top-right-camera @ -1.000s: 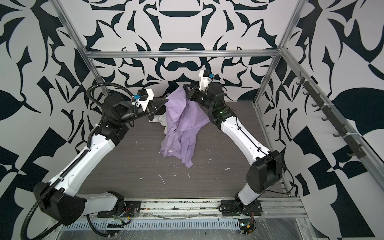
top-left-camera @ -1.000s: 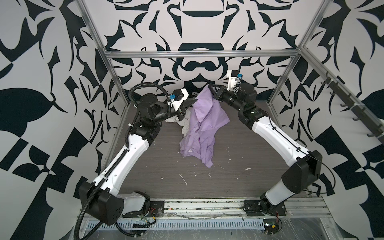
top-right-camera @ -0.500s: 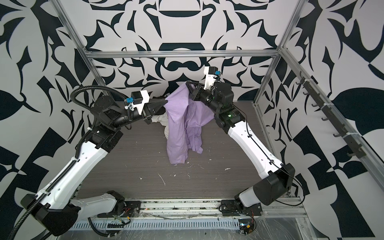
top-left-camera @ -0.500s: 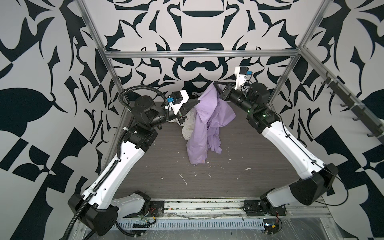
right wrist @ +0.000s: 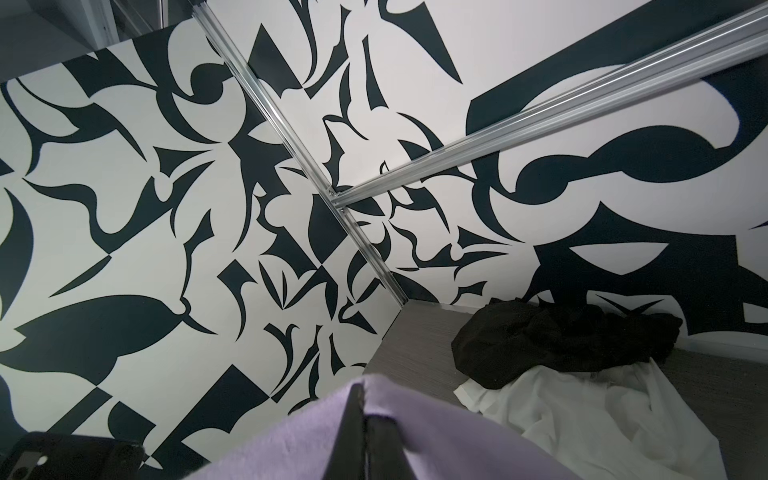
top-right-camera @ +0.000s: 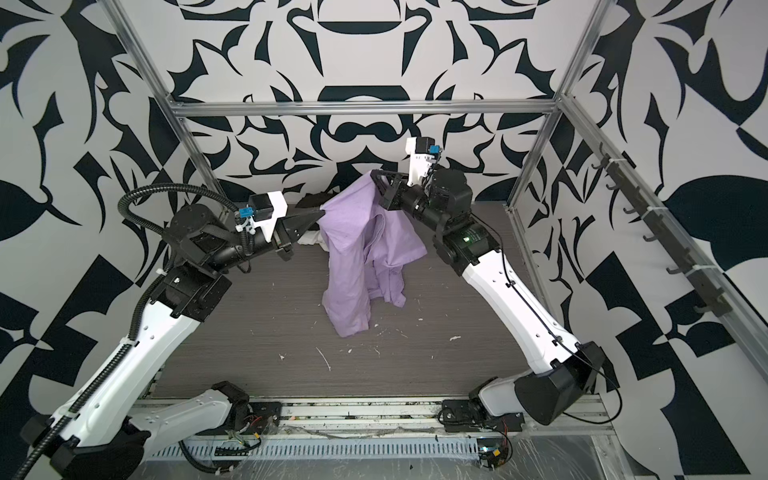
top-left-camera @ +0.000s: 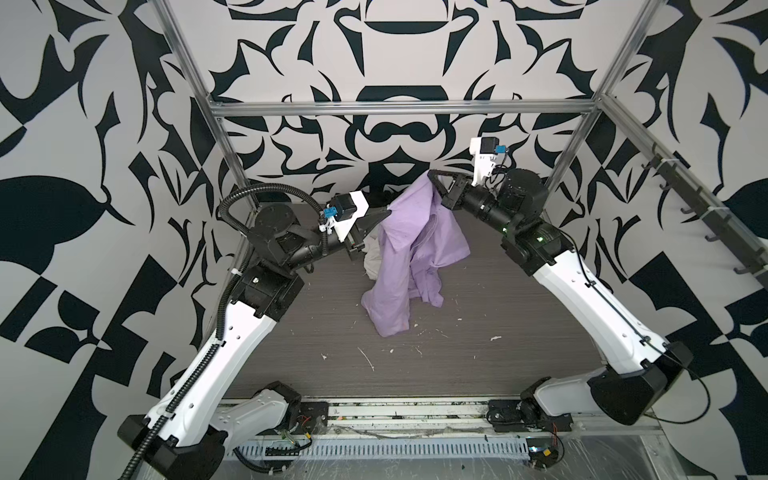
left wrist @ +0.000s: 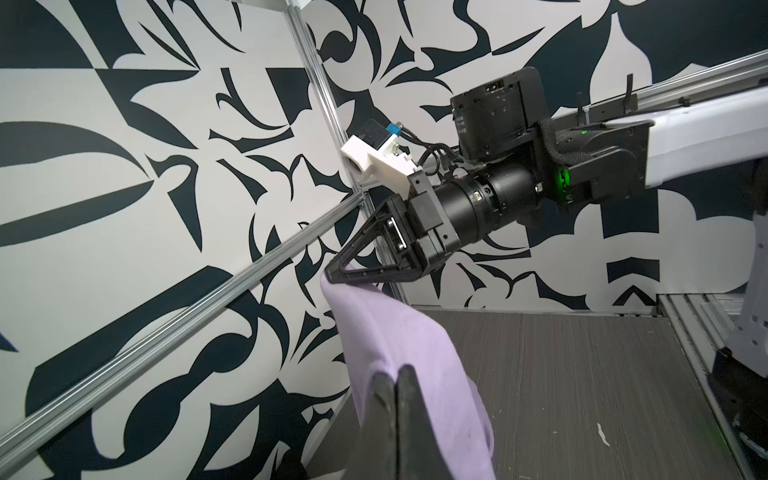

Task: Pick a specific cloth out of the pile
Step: 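Raise the lavender cloth with both grippers, spreading it apart above the table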

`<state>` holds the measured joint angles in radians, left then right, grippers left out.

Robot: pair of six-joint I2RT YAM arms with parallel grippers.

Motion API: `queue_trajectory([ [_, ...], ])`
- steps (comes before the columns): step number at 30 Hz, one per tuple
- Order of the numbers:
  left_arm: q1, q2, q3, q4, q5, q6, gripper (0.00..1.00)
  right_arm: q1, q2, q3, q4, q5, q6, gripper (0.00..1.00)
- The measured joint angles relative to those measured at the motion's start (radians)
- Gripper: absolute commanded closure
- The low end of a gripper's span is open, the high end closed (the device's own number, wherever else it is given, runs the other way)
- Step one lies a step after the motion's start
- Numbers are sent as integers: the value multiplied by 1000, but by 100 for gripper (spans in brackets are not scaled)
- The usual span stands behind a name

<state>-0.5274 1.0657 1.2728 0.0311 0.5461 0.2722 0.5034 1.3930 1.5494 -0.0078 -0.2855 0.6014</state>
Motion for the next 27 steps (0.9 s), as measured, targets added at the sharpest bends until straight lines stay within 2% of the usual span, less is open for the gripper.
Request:
queue_trajectory([
  [27,-2,-139,-187,-137,-65,-18,100,16,-47,-157,-71,-13,-40,100],
])
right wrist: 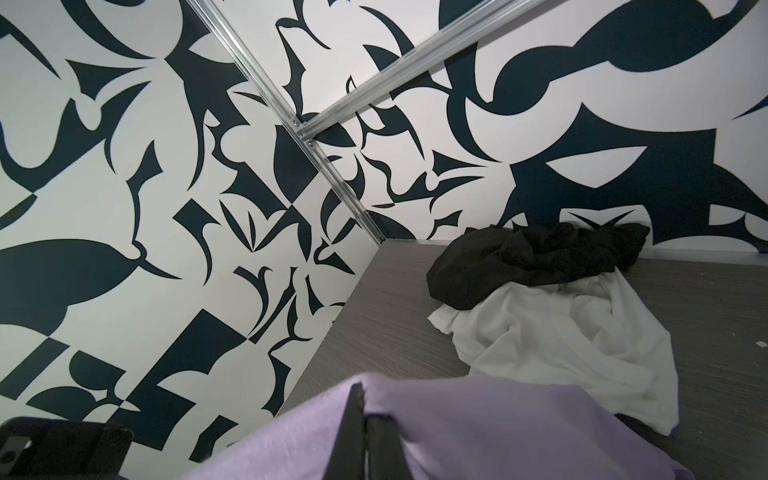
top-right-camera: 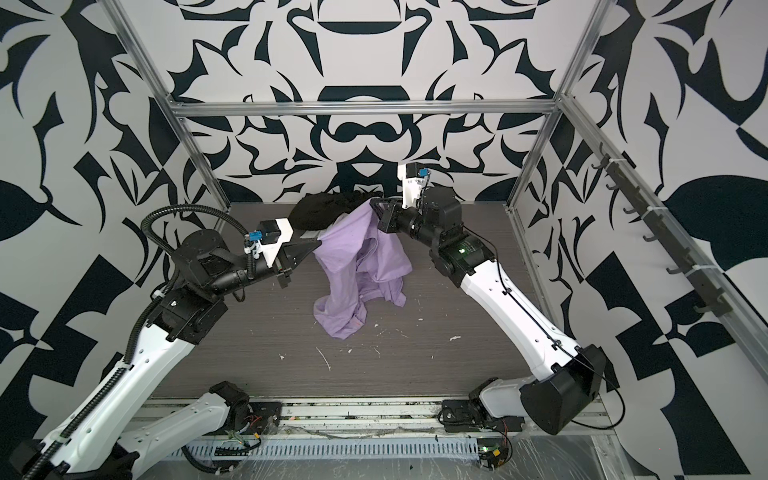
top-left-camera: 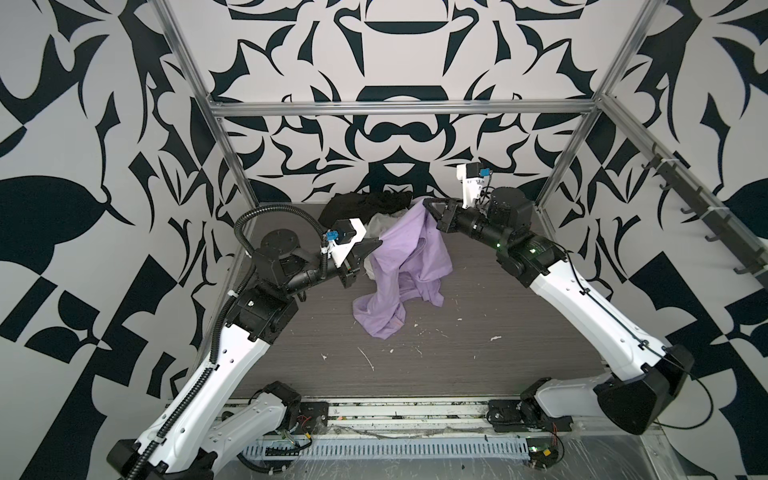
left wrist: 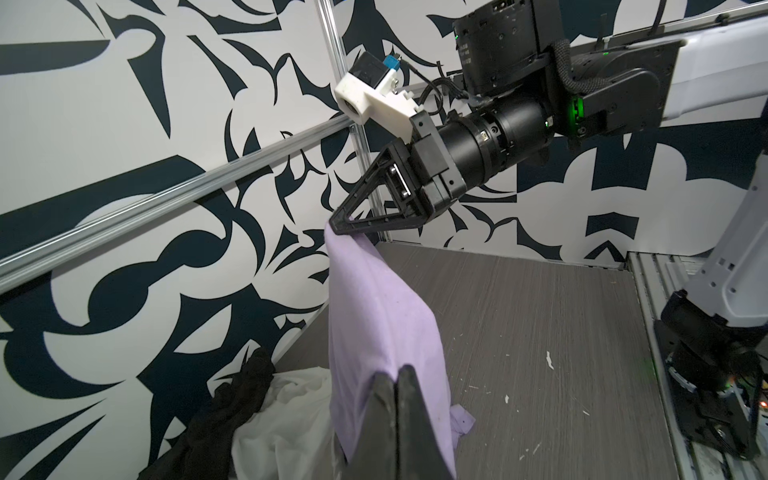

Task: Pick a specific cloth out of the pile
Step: 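Raise the lavender cloth with both grippers, spreading it apart above the table, then move both grippers holding the lavender cloth nearer the robot, away from the pile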

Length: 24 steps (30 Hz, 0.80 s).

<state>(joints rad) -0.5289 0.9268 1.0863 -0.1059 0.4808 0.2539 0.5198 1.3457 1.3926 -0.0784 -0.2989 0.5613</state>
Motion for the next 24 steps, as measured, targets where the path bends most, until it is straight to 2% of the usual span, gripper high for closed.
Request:
queue_trajectory([
  [24,-2,-49,-23,-143,-33,-21,100,6,-119,-108,-101,-25,-183,100],
])
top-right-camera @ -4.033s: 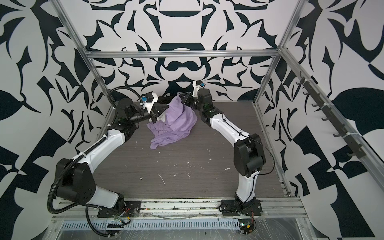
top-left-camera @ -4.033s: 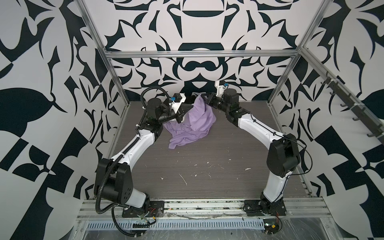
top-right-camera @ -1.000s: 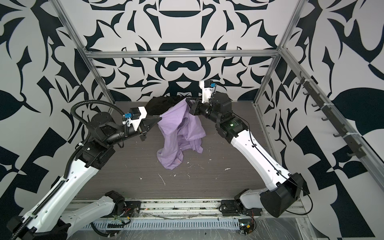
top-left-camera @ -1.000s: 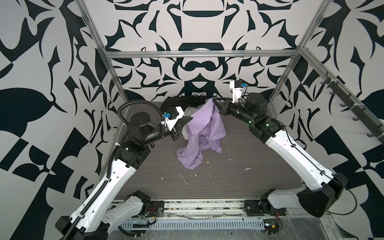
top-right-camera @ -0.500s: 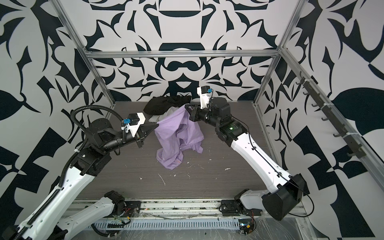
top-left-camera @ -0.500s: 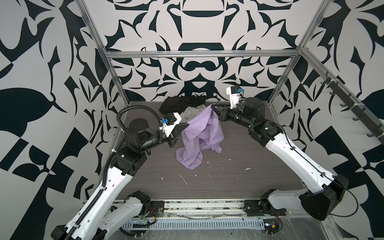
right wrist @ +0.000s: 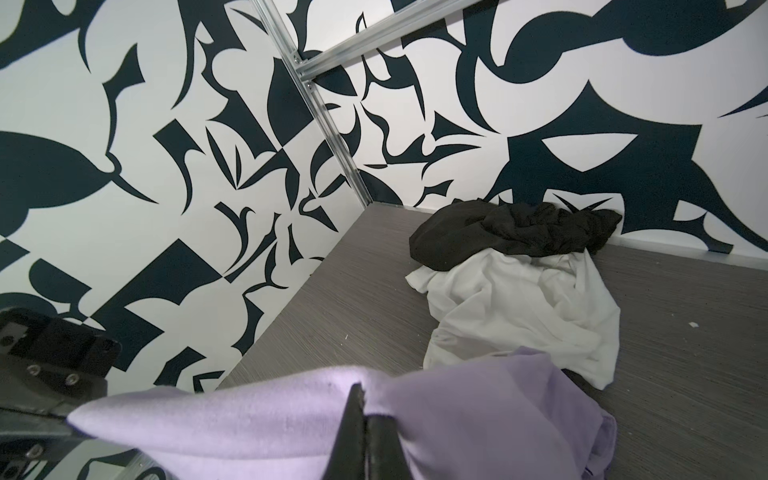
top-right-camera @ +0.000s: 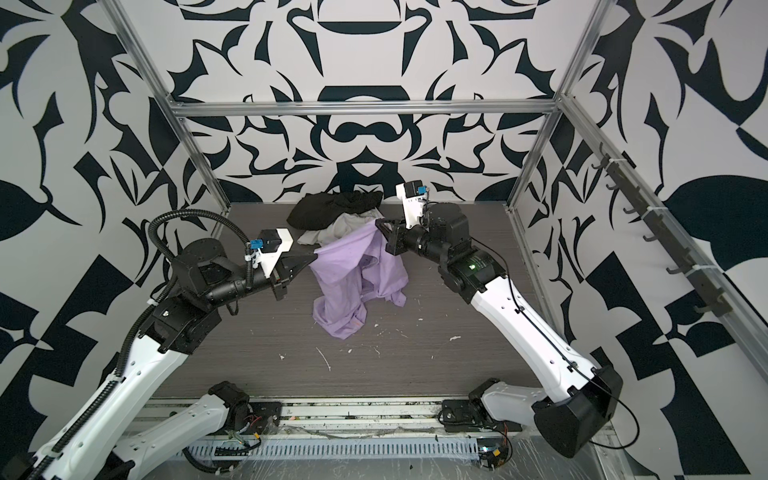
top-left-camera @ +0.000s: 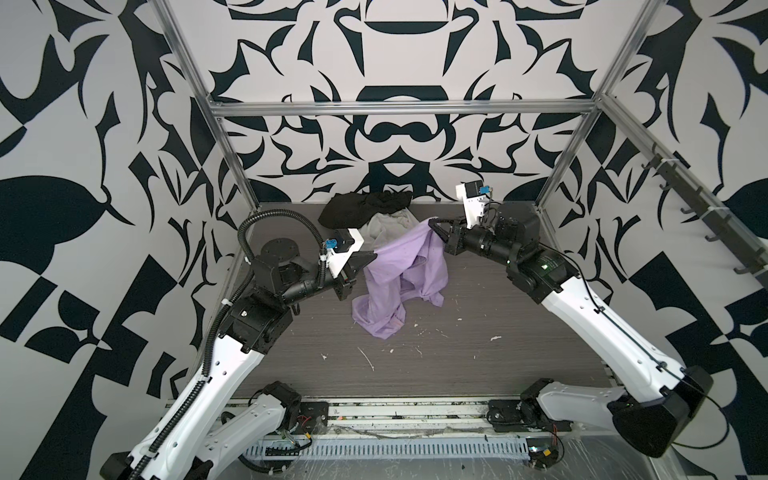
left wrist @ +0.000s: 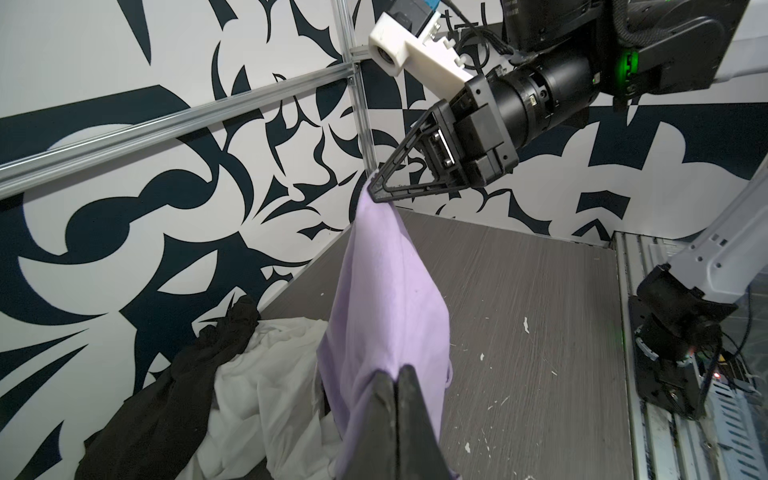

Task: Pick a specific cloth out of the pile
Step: 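Move both grippers holding the lavender cloth nearer the robot, away from the pile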

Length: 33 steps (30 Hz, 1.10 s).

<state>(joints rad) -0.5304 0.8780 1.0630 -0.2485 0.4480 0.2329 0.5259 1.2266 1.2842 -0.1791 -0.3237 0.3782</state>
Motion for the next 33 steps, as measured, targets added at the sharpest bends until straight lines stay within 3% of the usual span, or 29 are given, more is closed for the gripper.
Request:
queue_trajectory([
  [15,0,-13,38,-111,-7,-2,100,3,-64,9,-147,-39,-77,100],
  [33,-1,-21,48,-146,-6,3,100,151,-214,43,-355,51,-174,100],
])
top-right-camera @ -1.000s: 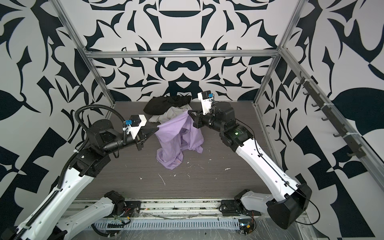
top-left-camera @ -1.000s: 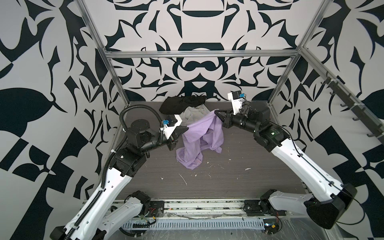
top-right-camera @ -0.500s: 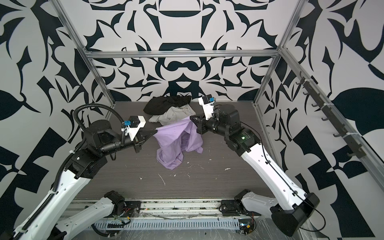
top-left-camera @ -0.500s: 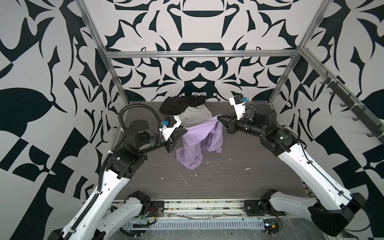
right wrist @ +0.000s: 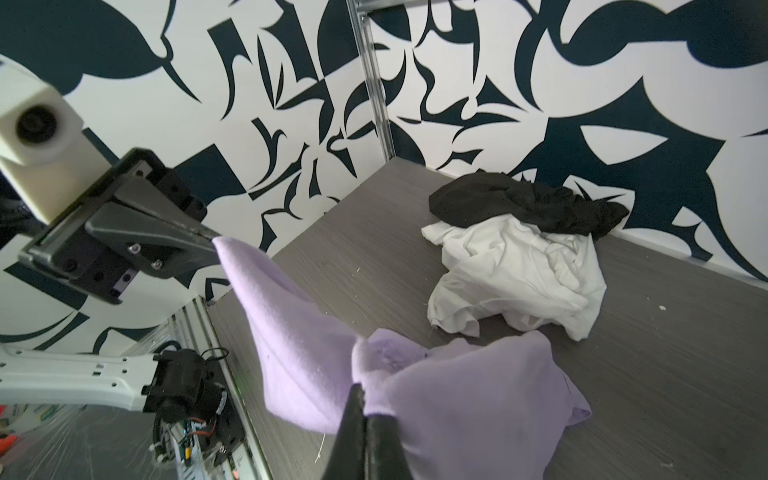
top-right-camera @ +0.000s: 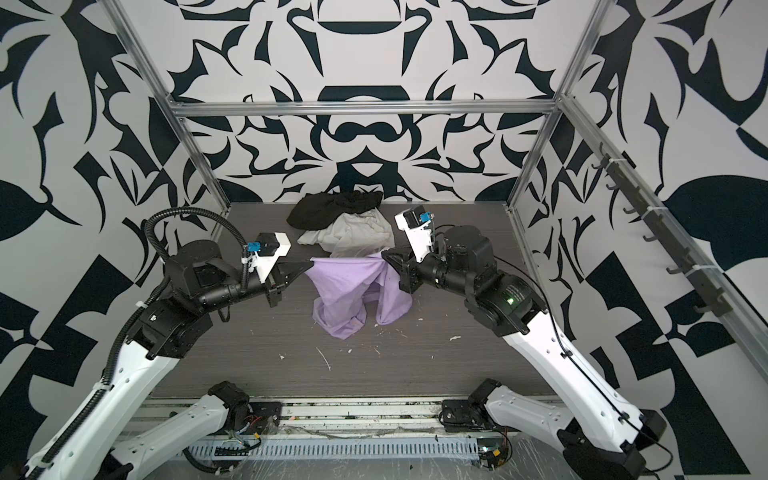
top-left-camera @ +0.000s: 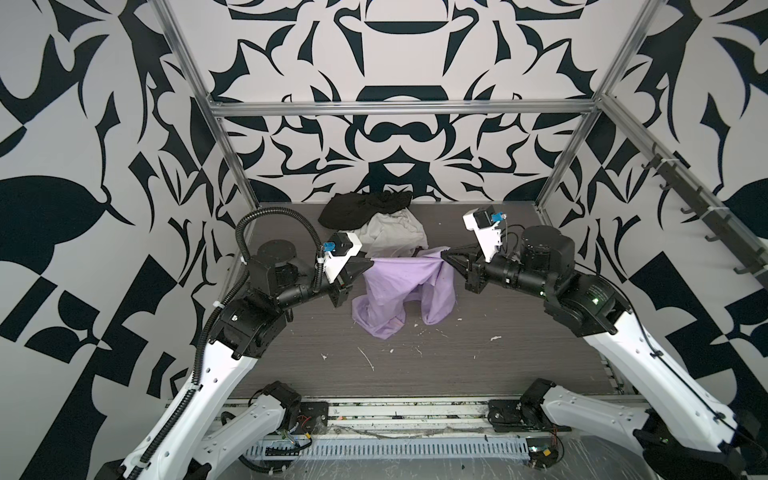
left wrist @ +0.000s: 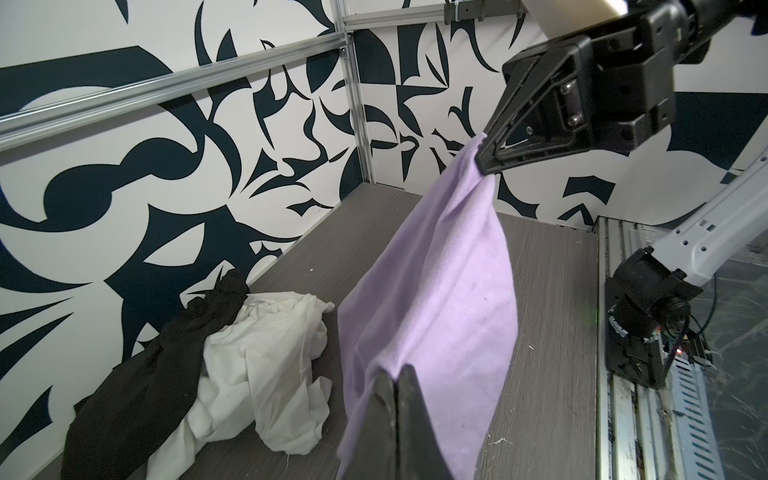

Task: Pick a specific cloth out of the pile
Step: 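Move both grippers holding the lavender cloth nearer the robot, away from the pile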

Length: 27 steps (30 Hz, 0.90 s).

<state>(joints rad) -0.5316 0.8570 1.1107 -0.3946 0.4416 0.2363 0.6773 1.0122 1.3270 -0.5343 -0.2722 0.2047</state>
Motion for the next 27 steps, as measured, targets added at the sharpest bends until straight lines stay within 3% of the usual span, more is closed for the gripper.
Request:
queue_trajectory([
  [27,-3,-30,-89,-58,-68,-24,100,31,83,-3,-43,111,-115,100],
])
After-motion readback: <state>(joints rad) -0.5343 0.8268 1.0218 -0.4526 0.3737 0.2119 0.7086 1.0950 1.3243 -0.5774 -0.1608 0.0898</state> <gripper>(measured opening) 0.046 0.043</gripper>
